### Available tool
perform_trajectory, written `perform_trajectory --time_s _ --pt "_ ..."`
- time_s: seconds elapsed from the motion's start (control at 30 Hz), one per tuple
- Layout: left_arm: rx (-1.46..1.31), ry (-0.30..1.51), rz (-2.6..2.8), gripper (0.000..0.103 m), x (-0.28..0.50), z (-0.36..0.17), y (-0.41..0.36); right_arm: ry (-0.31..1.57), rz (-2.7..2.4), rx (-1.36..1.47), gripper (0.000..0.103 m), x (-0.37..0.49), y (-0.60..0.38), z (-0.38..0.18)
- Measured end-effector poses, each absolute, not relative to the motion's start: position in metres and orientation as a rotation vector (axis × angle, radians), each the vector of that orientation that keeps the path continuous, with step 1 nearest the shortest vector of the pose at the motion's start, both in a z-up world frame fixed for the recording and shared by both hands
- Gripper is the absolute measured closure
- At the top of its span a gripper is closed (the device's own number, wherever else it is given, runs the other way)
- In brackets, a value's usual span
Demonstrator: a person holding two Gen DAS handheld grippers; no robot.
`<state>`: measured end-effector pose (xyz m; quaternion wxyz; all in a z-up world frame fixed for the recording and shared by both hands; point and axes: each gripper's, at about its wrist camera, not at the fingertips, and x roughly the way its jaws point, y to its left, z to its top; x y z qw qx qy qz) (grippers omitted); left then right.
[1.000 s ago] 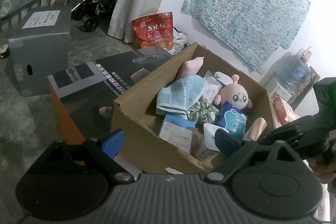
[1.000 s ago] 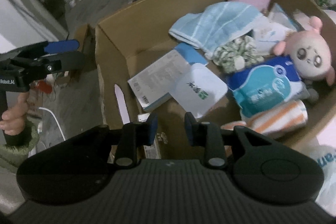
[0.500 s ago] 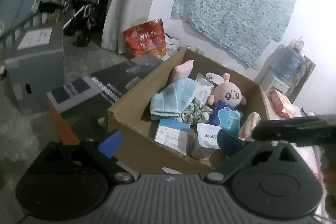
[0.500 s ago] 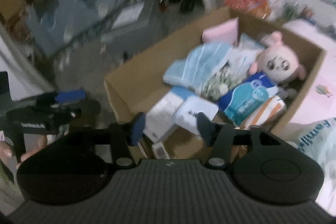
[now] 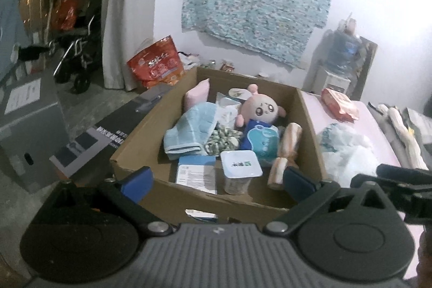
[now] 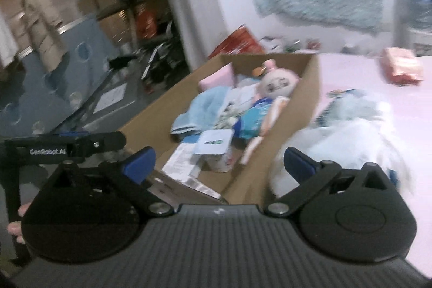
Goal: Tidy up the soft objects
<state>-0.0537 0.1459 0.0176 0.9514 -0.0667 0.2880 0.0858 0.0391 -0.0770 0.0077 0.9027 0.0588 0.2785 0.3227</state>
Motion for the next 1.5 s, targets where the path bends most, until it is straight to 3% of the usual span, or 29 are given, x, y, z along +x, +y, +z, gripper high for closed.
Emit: perform_trajectory --time_s 0.3,0.77,1.5 --pt "-0.007 0.645 0.217 0.000 -0.052 0.016 0.108 0.499 0.497 0.073 0.001 0.007 -0.091 0.010" --pt "-0.049 0.670 0.203 0.000 -0.044 0.008 0.107 0.398 0.276 0.013 0.001 -0.012 -0.106 0.009" --pt "0.073 0.793 0.235 0.000 -0.024 -0.006 0.092 0.696 0.392 0.127 0.001 0.030 -0.083 -0.030"
